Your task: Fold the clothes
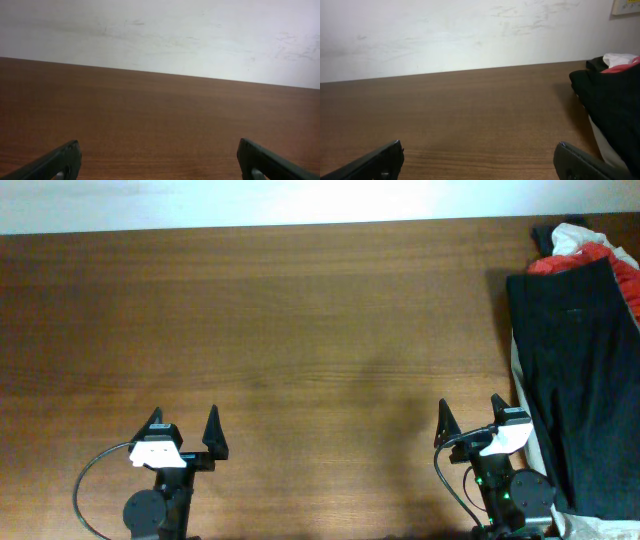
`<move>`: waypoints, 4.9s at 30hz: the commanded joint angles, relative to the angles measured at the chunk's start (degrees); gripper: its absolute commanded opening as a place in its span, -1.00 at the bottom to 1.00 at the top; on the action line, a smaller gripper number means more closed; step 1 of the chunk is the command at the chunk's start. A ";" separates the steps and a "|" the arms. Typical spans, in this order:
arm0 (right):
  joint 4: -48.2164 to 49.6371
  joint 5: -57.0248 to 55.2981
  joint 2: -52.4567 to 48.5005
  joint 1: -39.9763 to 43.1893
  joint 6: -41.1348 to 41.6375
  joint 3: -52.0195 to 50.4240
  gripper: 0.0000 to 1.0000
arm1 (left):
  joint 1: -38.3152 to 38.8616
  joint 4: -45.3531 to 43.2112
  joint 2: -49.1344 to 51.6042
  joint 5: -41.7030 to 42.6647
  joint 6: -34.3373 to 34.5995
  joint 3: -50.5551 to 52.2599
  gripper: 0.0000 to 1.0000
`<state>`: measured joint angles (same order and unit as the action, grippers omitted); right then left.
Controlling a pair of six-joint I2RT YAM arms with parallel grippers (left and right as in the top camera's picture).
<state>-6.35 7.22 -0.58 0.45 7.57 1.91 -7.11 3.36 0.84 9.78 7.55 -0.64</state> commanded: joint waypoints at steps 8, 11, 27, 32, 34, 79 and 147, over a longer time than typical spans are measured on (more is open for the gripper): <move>-0.20 0.74 0.37 0.42 0.35 -0.37 0.97 | -0.24 0.39 -0.55 -0.17 -0.55 0.13 0.98; -0.20 0.74 0.37 0.42 0.35 -0.37 0.97 | -0.24 0.39 -0.55 -0.17 -0.55 0.13 0.98; -0.20 0.74 0.37 0.42 0.37 -0.37 0.97 | -0.24 0.39 -0.55 -0.17 -0.55 0.13 0.98; -0.20 0.74 0.37 0.42 0.35 -0.37 0.97 | -0.24 0.39 -0.55 -0.17 -0.55 0.13 0.98; -0.20 0.74 0.37 0.42 0.35 -0.37 0.97 | -0.24 0.39 -0.55 -0.17 -0.55 0.13 0.98; 5.18 3.76 -27.87 0.35 -1.09 33.11 0.97 | -0.24 0.39 -0.55 -0.17 -0.55 0.13 0.98; -48.00 -7.85 -131.16 -47.87 8.15 131.05 -0.74 | -0.24 0.39 -0.55 -0.20 -0.55 0.13 0.98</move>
<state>-55.77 -0.95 -131.59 -45.01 14.22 132.44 -7.11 3.60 0.58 9.39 7.53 -0.73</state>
